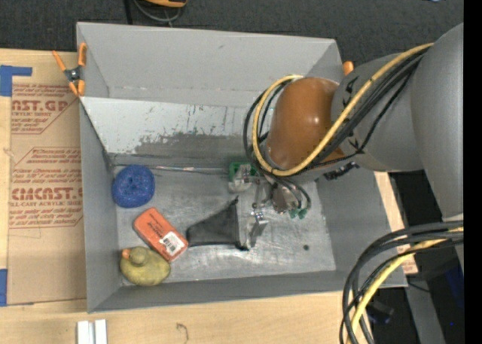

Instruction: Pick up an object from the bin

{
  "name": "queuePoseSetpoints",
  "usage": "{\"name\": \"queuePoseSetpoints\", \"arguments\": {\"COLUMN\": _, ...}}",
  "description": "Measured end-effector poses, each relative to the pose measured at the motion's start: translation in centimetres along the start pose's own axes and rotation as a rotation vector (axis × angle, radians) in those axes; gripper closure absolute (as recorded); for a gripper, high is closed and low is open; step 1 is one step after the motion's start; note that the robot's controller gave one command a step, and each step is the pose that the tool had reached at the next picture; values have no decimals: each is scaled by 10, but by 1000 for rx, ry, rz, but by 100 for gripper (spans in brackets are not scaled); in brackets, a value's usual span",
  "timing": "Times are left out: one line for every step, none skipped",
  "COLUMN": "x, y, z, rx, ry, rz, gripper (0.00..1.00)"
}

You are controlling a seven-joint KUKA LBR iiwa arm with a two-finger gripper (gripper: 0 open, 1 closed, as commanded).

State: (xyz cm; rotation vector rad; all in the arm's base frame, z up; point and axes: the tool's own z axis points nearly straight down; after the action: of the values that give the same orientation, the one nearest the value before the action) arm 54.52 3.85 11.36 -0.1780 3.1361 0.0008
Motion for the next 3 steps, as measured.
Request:
{"name": "queuePoseSetpoints", "arguments": {"x": -3, "y": 31, "z": -7, "rx": 0, "ry": -1, "rz": -48, "gripper": 0}}
{"name": "queuePoseSetpoints", "arguments": {"x": -9, "y": 50, "z": 32, "rx": 0, "ry": -4, "rz": -169, "gripper": 0}}
{"name": "queuePoseSetpoints", "arguments": {"x": 8, "y": 46, "z": 39, "rx": -1, "ry": -4, "rz": -114, "gripper": 100}}
